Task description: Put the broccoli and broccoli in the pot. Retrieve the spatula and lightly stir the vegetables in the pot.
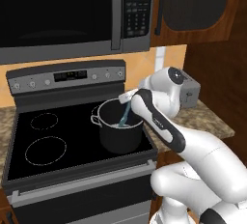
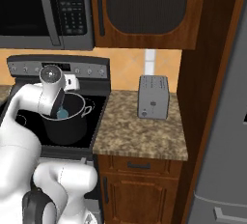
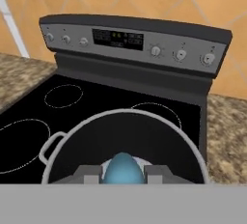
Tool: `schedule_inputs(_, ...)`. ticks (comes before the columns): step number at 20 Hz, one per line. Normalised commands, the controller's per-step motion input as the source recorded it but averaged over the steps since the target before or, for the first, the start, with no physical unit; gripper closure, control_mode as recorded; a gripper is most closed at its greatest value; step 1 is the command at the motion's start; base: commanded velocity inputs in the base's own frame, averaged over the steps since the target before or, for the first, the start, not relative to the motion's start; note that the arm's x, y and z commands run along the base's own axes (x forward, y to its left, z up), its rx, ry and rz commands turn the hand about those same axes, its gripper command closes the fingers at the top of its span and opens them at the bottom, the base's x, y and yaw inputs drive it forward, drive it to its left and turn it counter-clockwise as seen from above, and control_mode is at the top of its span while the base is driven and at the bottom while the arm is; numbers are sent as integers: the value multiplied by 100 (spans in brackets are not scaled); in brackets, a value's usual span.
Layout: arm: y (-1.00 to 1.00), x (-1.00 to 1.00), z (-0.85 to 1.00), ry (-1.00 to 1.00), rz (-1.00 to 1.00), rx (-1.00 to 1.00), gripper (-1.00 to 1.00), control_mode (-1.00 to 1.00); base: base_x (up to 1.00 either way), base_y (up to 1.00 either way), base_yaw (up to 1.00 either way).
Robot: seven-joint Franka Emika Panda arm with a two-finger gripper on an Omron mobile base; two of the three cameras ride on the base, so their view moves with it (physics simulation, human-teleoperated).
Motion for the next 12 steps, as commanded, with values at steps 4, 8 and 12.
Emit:
schedule_inputs(4, -18, -21, 41, 0, -7, 8, 100, -100, 0, 0, 0)
schedule_inputs(8, 0, 3, 29, 0, -9, 1, 100, -100, 0, 0, 0)
schedule_inputs(12, 0, 1, 0, 5, -11, 0, 100, -100, 0, 0, 0)
